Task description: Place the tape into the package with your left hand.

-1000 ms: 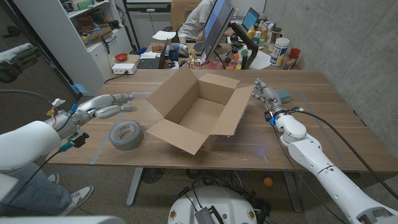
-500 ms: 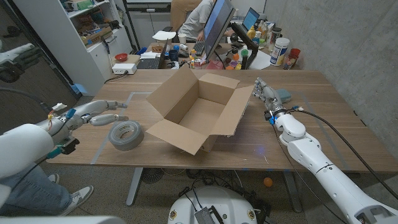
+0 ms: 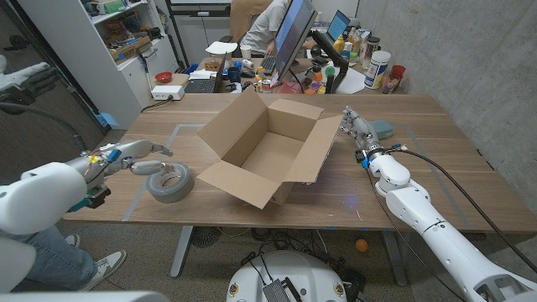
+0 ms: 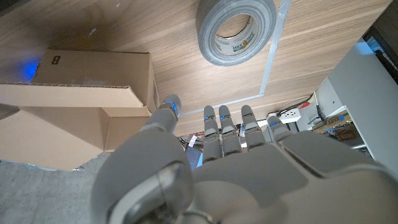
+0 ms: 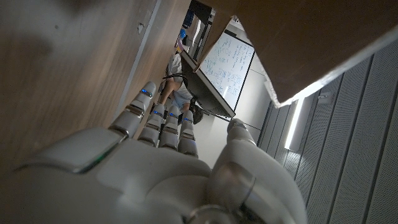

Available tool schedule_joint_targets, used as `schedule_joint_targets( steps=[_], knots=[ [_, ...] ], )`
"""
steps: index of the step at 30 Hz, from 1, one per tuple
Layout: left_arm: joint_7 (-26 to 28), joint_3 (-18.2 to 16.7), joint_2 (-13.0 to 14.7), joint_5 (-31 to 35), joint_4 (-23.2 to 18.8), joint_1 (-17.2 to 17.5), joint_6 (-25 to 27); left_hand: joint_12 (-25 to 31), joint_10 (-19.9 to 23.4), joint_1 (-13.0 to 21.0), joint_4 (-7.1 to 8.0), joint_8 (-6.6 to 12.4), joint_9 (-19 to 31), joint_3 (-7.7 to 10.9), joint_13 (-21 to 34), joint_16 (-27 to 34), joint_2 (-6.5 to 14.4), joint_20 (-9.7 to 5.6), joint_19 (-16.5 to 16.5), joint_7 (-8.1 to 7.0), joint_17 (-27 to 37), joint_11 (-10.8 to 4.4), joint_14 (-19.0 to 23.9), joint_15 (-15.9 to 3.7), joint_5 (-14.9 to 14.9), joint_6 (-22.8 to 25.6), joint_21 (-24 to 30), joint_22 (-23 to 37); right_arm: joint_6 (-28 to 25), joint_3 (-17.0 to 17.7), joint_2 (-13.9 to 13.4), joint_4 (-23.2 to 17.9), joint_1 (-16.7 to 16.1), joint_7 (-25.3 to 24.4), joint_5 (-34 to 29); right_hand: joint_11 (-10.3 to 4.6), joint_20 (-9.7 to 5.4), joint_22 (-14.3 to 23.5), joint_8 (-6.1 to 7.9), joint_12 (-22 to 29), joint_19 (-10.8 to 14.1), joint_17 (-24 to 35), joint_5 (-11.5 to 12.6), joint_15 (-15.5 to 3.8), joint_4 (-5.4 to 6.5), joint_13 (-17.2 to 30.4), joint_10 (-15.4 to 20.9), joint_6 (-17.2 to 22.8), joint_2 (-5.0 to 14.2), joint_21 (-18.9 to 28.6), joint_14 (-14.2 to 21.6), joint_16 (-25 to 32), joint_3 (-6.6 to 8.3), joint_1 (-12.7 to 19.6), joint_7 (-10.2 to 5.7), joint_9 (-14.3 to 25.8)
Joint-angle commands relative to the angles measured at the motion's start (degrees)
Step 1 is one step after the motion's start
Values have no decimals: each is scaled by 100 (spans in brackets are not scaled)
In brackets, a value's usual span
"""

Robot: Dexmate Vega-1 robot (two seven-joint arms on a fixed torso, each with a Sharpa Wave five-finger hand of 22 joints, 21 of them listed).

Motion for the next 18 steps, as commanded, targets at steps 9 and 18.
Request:
schedule_joint_targets(
  steps=[9,18],
  knots=[
    [-1733,929,659,2372,-184,-411,1040,58,267,120,0,1,17,-73,-26,10,-3,15,-147,10,-9,-145,31,84,-37,213,-85,13,5,47,23,104,-12,-2,35,-3,21,16,18,12,-75,6,26,28,10,21,48,63,20,5,33,23,33,-14,9,33],
    [-1924,1026,187,3213,-207,-439,931,14,216,128,12,-31,19,-102,-31,16,-7,14,-155,52,-9,-48,50,90,-40,233,-102,16,44,35,49,160,21,45,37,2,23,16,16,11,-87,6,26,20,12,22,51,65,17,7,30,21,33,-21,6,33]
  ],
)
